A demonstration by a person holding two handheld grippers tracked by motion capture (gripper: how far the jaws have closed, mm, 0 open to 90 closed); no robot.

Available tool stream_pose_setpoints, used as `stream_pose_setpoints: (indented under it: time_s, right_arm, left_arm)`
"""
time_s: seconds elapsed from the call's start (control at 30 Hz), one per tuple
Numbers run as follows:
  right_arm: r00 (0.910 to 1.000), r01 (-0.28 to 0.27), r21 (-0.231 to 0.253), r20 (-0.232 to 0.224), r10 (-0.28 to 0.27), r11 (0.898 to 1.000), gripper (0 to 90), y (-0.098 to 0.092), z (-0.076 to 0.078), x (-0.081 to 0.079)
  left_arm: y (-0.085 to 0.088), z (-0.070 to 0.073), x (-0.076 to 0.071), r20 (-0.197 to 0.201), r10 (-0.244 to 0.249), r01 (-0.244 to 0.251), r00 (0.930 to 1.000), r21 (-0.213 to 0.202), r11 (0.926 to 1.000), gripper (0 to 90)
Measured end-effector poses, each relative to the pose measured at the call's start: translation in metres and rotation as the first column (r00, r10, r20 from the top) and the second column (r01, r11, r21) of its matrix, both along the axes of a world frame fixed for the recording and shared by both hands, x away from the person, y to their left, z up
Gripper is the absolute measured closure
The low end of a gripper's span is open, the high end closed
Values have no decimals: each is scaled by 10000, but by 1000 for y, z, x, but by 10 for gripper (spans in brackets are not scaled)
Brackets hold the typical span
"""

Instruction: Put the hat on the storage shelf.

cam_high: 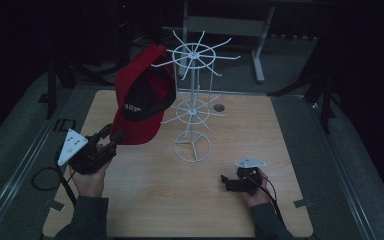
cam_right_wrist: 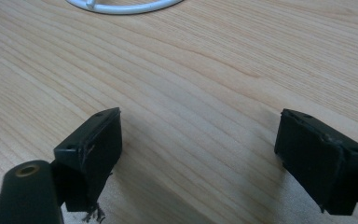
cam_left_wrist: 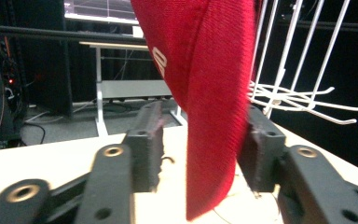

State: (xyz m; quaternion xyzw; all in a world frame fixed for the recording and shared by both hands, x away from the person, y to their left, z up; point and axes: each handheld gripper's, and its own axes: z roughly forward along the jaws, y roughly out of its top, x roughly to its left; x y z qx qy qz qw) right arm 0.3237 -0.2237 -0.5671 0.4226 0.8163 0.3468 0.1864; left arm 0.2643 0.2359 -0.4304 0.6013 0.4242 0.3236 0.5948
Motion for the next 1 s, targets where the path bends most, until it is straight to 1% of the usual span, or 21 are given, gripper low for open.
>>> stream_pose_setpoints:
  time_s: [0.03, 0.07, 0.13, 0.17, 0.37, 0.4, 0.43, 0.47, 0.67, 0.8, 1.0]
  right_arm:
    - [10000, 0, 0, 0, 0, 10000, 147, 0, 0, 0]
    - [10000, 8, 8, -4, -8, 10000, 147, 0, 0, 0]
    - [10000, 18, 11, -14, -18, 10000, 147, 0, 0, 0]
    - [10000, 19, -1, -9, -19, 10000, 147, 0, 0, 0]
    - [10000, 9, -13, -4, -9, 10000, 147, 0, 0, 0]
    - [10000, 9, -13, -4, -9, 10000, 147, 0, 0, 0]
    - [10000, 7, -7, -4, -7, 10000, 147, 0, 0, 0]
    - [10000, 9, -5, -7, -9, 10000, 147, 0, 0, 0]
    - [10000, 13, -10, -2, -13, 10000, 147, 0, 0, 0]
    - [10000, 4, -9, -6, -4, 10000, 147, 0, 0, 0]
    - [10000, 4, -9, -6, -4, 10000, 147, 0, 0, 0]
  left_arm:
    - [0, 0, 0, -52, 43, -43, 10000, -18, 10000, 524]
    - [1, -1, 1, -204, 98, -99, 9997, -4, 10000, 478]
    - [2, -1, 1, -221, 153, -153, 9996, -1, 9999, 465]
    - [2, -2, 1, -195, 238, -238, 9995, 1, 9997, 420]
    - [4, -3, -1, -204, 664, -661, 9976, 161, 9977, 371]
    - [4, -3, -1, -204, 664, -661, 9976, 161, 9977, 365]
    - [6, -4, -2, -138, 882, -881, 9960, 92, 9961, 365]
    - [7, -3, -3, -126, 939, -939, 9955, 54, 9956, 342]
    - [12, -2, -3, -216, 1231, -1230, 9922, 82, 9924, 277]
    - [13, -3, -3, -347, 1250, -1248, 9916, 85, 9921, 244]
    - [15, -5, 0, -563, 1172, -1170, 9915, 74, 9931, 231]
